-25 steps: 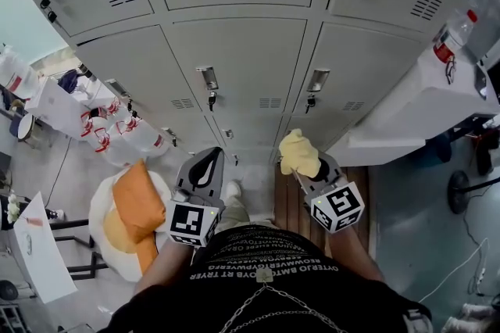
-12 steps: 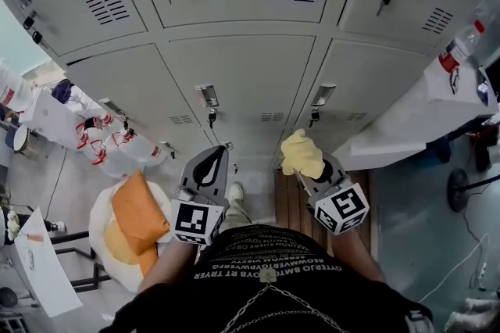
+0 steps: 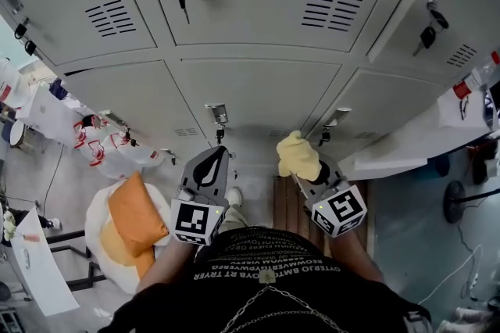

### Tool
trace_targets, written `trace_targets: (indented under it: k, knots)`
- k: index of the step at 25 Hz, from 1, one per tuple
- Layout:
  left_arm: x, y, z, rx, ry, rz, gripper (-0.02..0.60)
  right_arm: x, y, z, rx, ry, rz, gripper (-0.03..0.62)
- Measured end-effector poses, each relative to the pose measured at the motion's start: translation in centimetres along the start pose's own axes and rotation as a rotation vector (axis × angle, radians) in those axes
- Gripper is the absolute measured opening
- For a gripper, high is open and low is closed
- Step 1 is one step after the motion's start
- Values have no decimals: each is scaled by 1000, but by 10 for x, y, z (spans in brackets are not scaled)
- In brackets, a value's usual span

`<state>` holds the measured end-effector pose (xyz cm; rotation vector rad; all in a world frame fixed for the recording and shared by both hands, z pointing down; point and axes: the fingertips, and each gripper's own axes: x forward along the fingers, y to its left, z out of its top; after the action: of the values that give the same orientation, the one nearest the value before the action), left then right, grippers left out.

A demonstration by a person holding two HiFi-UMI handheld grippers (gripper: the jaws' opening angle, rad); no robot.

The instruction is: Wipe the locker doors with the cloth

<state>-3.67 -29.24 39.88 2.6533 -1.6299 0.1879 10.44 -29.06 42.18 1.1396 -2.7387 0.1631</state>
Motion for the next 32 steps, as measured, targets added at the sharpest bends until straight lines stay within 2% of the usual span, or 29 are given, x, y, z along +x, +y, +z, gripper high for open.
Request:
trace_targets:
  k: [7,19,26,32]
  knots:
    - [13,19,-7,-11,18,9,5,39,13,23,-38,-17,82,78]
    - [38,46,-16,-10,38,-3,6,105,38,94,-125,-103,210,78]
    - [50,56,-21,-3,51,-27,6,132,58,133,-157,-159,264,78]
    - [48,59,-24,2,60,-29,6,152,81,156,-218,-163,305,78]
